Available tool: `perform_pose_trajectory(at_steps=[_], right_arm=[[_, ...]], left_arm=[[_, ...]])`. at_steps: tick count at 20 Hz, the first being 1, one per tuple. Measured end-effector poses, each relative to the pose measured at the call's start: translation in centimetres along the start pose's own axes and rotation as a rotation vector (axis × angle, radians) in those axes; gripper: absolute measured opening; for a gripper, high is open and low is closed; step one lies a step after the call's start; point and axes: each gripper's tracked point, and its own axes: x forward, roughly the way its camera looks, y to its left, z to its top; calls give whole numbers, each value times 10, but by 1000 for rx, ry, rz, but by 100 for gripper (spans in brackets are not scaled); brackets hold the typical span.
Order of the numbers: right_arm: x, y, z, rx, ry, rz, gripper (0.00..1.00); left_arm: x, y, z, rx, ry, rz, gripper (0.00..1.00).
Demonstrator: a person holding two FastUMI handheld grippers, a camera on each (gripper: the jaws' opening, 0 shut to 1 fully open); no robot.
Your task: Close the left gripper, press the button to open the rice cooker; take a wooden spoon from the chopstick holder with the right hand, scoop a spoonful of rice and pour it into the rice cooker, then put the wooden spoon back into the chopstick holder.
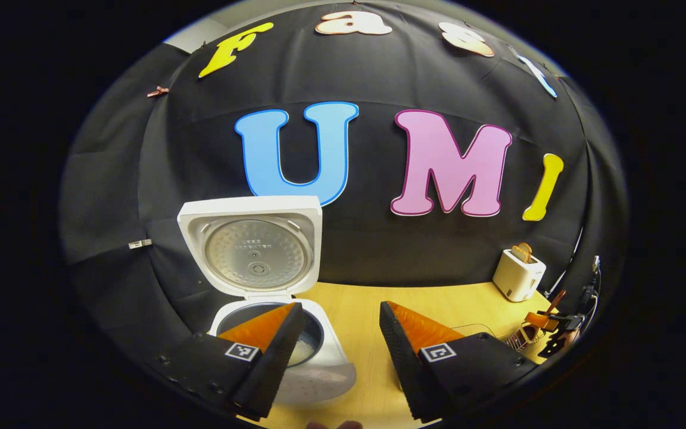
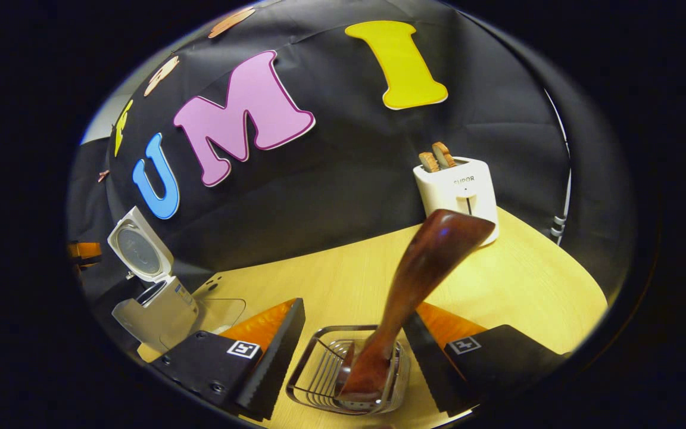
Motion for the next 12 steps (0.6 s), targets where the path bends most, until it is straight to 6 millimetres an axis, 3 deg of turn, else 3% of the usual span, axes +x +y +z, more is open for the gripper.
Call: perform_pose_trajectory(at_steps=[3, 6, 7, 8, 12], right_arm=[[4, 1, -1, -6, -7, -19, 96], [4, -2, 2, -8, -19, -52, 86], [4, -1, 3, -11, -23, -59, 71], [3, 0, 5, -14, -30, -63, 81], [5, 3, 3, -12, -22, -70, 73]], left_arm=[[0, 9, -3, -4, 5, 14, 83], [-2, 15, -5, -3, 8, 22, 83], [-3, 16, -6, -3, 8, 24, 83], [-4, 17, -6, -3, 8, 25, 83], [-4, 23, -8, -4, 10, 34, 83]])
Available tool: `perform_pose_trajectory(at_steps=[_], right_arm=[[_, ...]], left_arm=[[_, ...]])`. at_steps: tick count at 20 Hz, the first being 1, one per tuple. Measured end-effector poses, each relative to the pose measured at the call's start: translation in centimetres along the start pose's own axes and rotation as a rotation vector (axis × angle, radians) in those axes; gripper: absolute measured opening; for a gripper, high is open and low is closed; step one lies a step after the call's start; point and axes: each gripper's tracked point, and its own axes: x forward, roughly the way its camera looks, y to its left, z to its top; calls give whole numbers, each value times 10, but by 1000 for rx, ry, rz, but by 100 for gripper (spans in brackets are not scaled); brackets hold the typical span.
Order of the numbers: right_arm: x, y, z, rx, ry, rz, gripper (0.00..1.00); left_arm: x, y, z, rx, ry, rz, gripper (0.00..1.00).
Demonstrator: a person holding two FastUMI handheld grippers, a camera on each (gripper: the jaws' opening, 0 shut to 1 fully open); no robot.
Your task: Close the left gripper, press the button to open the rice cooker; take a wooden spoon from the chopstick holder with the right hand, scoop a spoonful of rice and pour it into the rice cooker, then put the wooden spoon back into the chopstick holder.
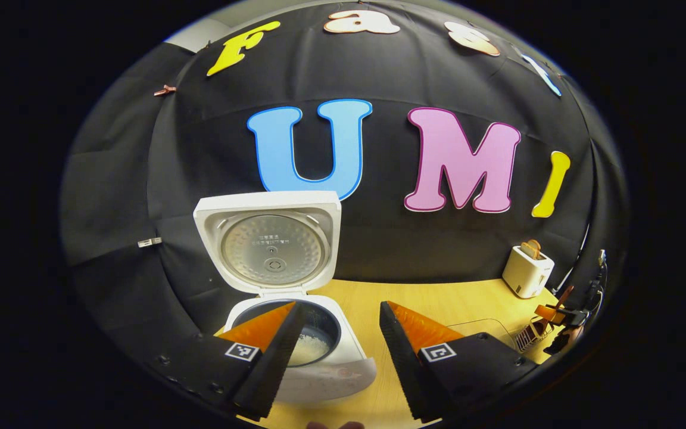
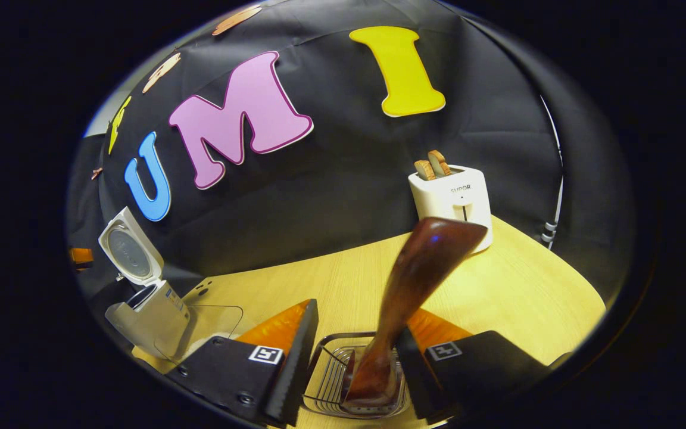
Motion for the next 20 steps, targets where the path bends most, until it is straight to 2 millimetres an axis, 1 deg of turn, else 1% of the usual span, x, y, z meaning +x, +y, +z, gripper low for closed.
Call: perform_pose_trajectory(at_steps=[1, 2, 3, 4, 5, 6, 7, 8, 9, 10, 11, 12, 14, 15, 16, 18, 20], right_arm=[[1, -3, -4, 5, 15, -12, 80], [1, -2, -2, 2, 4, -16, 47], [4, 0, -2, 4, 3, -11, 31], [4, 2, -3, 10, 5, -9, 31], [6, 0, -3, 6, 0, -18, 47], [7, -1, -3, 2, 2, -20, 46], [7, -4, -3, -2, -1, -33, 40], [6, -5, -2, 2, 2, -36, 26], [11, -4, -5, 6, -1, -36, 27], [10, -6, -4, 2, -4, -40, 24], [9, -7, -3, -3, -9, -48, 24], [8, -8, -3, -6, -10, -54, 21], [5, 0, -6, 20, 13, -26, 19], [5, -5, -3, 21, 8, -36, 18], [1, -7, 2, 31, -3, -41, 16], [-5, -6, 19, 70, -35, -33, 16], [-14, -13, 32, 89, -53, -47, 15]], left_arm=[[-1, 1, -1, 1, 2, 3, 83], [-1, 1, -1, 5, 1, 4, 83], [-1, 2, -2, 10, 2, 6, 83], [-1, 3, -2, 14, 2, 8, 83], [-1, 5, -3, 16, 3, 11, 83], [-1, 6, -3, 15, 4, 14, 83], [-1, 7, -4, 15, 5, 17, 83], [-1, 8, -4, 17, 5, 21, 83], [0, 9, -4, 16, 5, 23, 83], [0, 10, -3, 17, 4, 25, 83], [-1, 11, -3, 18, 2, 27, 83], [-1, 11, -2, 19, 1, 27, 83], [0, 12, -1, 17, -3, 27, 83], [0, 11, -1, 17, -6, 25, 83], [-1, 12, 0, 17, -9, 24, 83], [-2, 14, 1, 13, -14, 21, 83], [-3, 15, 3, 2, -20, 18, 83]])
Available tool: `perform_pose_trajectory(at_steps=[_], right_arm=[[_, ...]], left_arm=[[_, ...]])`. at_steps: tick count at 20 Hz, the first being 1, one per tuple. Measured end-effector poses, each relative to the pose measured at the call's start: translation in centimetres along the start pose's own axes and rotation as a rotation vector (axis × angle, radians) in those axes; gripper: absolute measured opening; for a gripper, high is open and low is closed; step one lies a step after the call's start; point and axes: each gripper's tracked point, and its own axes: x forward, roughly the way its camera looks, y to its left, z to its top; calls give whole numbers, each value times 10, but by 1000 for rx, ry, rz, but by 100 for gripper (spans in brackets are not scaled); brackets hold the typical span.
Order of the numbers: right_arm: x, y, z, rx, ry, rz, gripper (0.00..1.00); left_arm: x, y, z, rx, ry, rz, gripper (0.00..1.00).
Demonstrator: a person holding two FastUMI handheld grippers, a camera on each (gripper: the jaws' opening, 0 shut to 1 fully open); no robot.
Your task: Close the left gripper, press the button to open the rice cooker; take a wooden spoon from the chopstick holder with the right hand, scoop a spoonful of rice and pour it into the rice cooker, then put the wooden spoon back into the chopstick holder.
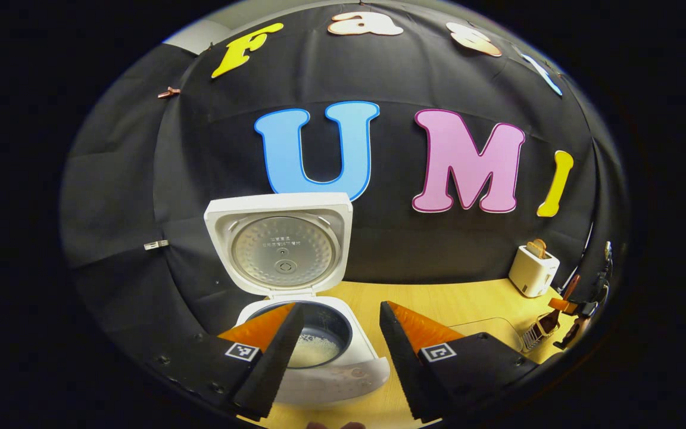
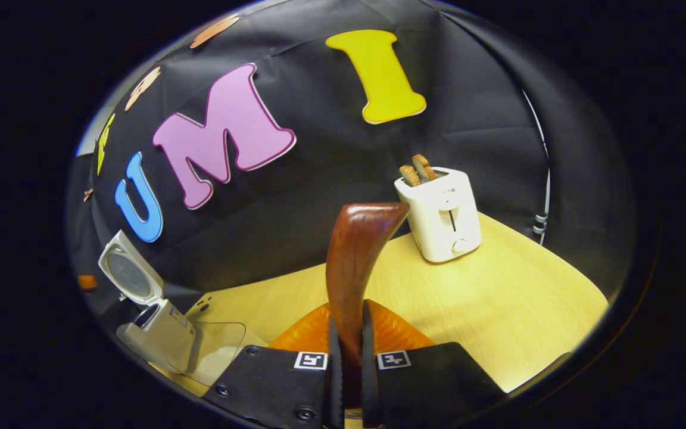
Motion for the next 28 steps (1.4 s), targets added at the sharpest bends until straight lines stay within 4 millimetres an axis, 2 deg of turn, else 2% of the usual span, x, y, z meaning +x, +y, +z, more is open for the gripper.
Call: perform_pose_trajectory(at_steps=[4, 7, 11, 14, 18, 21, 25, 28], right_arm=[[-21, 8, 32, 0, -40, -2, 15], [-37, 34, 54, -22, -60, 31, 15], [-51, 92, 79, 2, -93, 113, 16], [-50, 140, 81, 12, -93, 184, 16], [-35, 193, 55, -29, -50, 246, 16], [-20, 216, 19, -78, 4, 272, 15], [0, 225, -28, -200, 78, 270, 16], [9, 220, -65, -311, 137, 254, 16]], left_arm=[[-4, 8, 6, -19, -22, 1, 83], [-10, 16, 8, -40, -37, 3, 83], [-20, 31, 10, -51, -54, 12, 83], [-28, 45, 14, -49, -71, 21, 83], [-39, 61, 13, -54, -75, 36, 83], [-44, 68, 8, -55, -65, 47, 83], [-47, 76, 1, -56, -45, 54, 83], [-44, 79, -2, -51, -35, 53, 83]])
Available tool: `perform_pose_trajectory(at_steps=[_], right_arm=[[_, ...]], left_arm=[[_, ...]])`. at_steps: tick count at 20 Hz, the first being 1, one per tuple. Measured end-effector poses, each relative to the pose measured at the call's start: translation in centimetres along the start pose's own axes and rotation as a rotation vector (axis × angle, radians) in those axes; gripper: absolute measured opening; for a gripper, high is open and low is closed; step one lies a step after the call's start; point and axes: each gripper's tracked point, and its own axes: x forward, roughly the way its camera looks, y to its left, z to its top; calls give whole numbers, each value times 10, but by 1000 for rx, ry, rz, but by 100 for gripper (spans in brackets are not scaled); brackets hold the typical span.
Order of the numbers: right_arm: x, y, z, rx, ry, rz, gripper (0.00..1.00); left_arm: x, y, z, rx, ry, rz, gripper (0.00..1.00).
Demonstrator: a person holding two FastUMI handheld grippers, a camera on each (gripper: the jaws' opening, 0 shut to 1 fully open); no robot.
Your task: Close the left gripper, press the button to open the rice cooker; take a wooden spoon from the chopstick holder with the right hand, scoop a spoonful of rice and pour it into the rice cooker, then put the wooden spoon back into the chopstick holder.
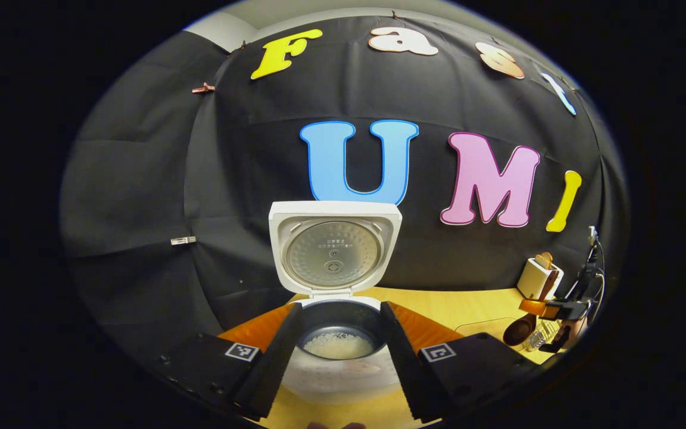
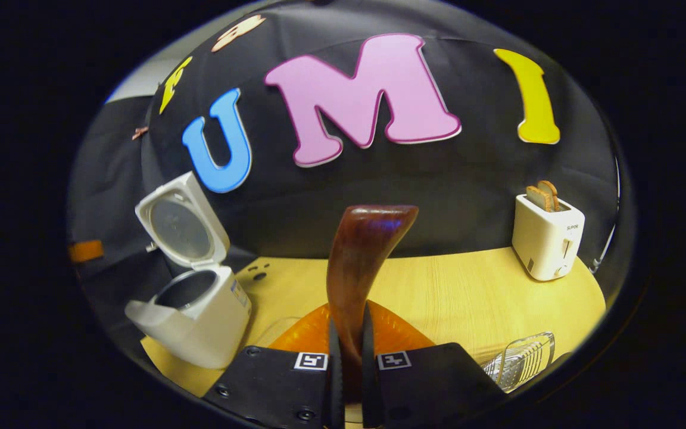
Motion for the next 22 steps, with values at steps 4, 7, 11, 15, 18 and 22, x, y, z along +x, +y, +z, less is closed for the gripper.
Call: perform_pose_trajectory(at_steps=[4, 7, 11, 15, 18, 22], right_arm=[[10, 1, -27, -106, 48, -30, 16], [16, 1, -42, -216, 76, -58, 15], [25, 11, -66, -278, 119, -67, 16], [34, 31, -73, -143, 125, -64, 16], [39, 43, -76, -30, 126, -55, 16], [44, 50, -76, 127, 117, -56, 16]], left_arm=[[8, 2, -4, 8, 12, -12, 83], [14, 4, -6, 9, 16, -22, 83], [21, 9, -8, 9, 18, -30, 83], [24, 19, -11, 0, 24, -24, 83], [25, 27, -13, -10, 31, -20, 83], [26, 31, -14, -13, 33, -20, 83]])
